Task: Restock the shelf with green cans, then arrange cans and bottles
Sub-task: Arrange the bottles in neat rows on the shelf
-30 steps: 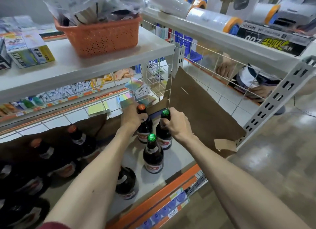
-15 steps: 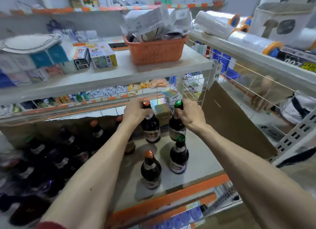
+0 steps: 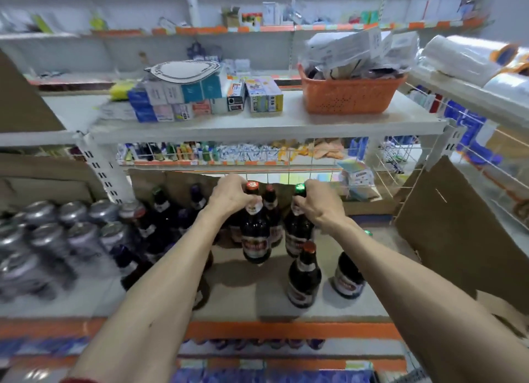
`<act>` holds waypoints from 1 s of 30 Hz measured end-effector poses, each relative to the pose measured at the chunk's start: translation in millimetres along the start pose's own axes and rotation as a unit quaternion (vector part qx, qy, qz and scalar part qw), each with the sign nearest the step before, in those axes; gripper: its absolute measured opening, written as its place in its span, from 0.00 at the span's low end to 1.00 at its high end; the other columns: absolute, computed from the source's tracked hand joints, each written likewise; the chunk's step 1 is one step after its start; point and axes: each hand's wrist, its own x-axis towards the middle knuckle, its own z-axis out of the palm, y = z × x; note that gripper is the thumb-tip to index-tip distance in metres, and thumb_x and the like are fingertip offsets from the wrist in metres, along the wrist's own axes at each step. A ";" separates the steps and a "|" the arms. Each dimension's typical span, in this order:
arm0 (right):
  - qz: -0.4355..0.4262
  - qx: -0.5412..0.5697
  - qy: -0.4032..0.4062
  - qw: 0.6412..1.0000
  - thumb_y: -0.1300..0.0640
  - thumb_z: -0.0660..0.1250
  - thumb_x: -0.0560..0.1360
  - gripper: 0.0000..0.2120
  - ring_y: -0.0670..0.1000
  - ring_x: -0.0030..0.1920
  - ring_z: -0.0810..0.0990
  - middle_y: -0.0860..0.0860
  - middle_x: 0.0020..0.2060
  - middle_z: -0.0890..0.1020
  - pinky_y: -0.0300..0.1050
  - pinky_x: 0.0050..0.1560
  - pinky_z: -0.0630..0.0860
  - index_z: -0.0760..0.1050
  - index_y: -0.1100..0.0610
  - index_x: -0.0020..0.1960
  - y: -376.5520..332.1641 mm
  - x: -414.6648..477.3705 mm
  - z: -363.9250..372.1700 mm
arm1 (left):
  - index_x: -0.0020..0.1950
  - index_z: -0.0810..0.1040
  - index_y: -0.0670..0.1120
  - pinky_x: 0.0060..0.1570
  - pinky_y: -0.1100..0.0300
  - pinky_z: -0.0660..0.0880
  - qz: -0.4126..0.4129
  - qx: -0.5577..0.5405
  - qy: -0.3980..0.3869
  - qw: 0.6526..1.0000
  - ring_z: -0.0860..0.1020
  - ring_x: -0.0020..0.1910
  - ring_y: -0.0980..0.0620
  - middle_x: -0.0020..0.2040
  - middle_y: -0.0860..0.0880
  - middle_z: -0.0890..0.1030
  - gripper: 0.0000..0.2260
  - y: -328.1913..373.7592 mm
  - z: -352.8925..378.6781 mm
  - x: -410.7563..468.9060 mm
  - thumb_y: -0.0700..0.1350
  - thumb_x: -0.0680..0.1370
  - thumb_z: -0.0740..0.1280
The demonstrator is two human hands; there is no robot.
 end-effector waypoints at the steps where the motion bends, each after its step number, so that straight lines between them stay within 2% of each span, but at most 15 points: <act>1: -0.006 0.000 -0.012 1.000 0.52 0.67 0.78 0.12 0.59 0.39 0.78 0.54 0.35 0.78 0.46 0.36 0.71 0.73 0.61 0.42 -5.7 -1.3 5.7 | 0.35 0.79 0.40 0.33 0.57 0.66 -0.011 0.003 0.004 1.000 0.72 0.30 0.50 0.28 0.48 0.75 0.17 -9.1 -1.8 -2.6 0.54 0.68 0.76; 3: -0.013 0.005 -0.032 0.999 0.53 0.66 0.78 0.12 0.57 0.38 0.77 0.54 0.35 0.77 0.47 0.36 0.71 0.73 0.61 0.41 -15.8 -4.3 15.4 | 0.36 0.79 0.41 0.34 0.57 0.67 -0.023 0.009 0.006 1.000 0.76 0.33 0.48 0.31 0.47 0.78 0.17 -25.3 -4.1 -7.2 0.54 0.68 0.77; 8: -0.027 0.020 -0.046 0.998 0.54 0.65 0.77 0.10 0.61 0.43 0.78 0.56 0.39 0.77 0.49 0.39 0.71 0.72 0.61 0.44 -32.8 -4.5 38.6 | 0.33 0.77 0.41 0.34 0.56 0.70 -0.050 0.014 0.021 0.998 0.80 0.38 0.45 0.33 0.44 0.80 0.15 -52.2 -4.9 -12.6 0.51 0.66 0.76; 13: -0.026 0.024 -0.053 0.998 0.52 0.66 0.77 0.10 0.62 0.45 0.78 0.57 0.43 0.79 0.48 0.39 0.69 0.71 0.60 0.47 -40.1 -2.3 57.4 | 0.34 0.76 0.43 0.31 0.57 0.67 -0.063 0.008 0.019 0.998 0.77 0.35 0.47 0.31 0.48 0.76 0.15 -66.3 1.3 -8.5 0.52 0.68 0.77; 19: -0.015 0.033 -0.053 0.998 0.52 0.66 0.77 0.10 0.64 0.48 0.78 0.58 0.46 0.81 0.51 0.42 0.72 0.72 0.59 0.47 -34.6 1.0 70.8 | 0.31 0.72 0.48 0.29 0.58 0.63 -0.065 0.007 0.004 0.998 0.75 0.36 0.47 0.31 0.50 0.74 0.15 -76.3 10.1 -2.4 0.50 0.68 0.76; 24: -0.006 0.052 -0.061 0.997 0.54 0.66 0.77 0.09 0.65 0.48 0.78 0.59 0.47 0.81 0.52 0.43 0.72 0.71 0.59 0.48 -34.6 -1.3 81.5 | 0.39 0.79 0.50 0.35 0.58 0.68 -0.066 -0.006 -0.007 0.998 0.79 0.42 0.44 0.37 0.49 0.79 0.09 -92.8 16.6 1.6 0.52 0.68 0.76; 27: 0.004 0.061 -0.070 0.996 0.55 0.65 0.77 0.07 0.64 0.49 0.79 0.60 0.48 0.81 0.51 0.43 0.72 0.69 0.58 0.47 -35.8 -4.5 87.8 | 0.50 0.83 0.50 0.41 0.56 0.74 -0.065 -0.021 0.008 0.998 0.80 0.46 0.44 0.44 0.47 0.82 0.14 -100.6 20.7 3.4 0.52 0.67 0.77; 30: 0.010 0.061 -0.087 0.994 0.57 0.65 0.77 0.07 0.64 0.49 0.79 0.60 0.49 0.81 0.49 0.43 0.71 0.68 0.59 0.49 -38.6 0.4 87.5 | 0.51 0.83 0.50 0.42 0.55 0.74 -0.053 -0.022 -0.008 0.998 0.80 0.48 0.44 0.44 0.47 0.82 0.15 -96.6 23.3 4.8 0.51 0.67 0.77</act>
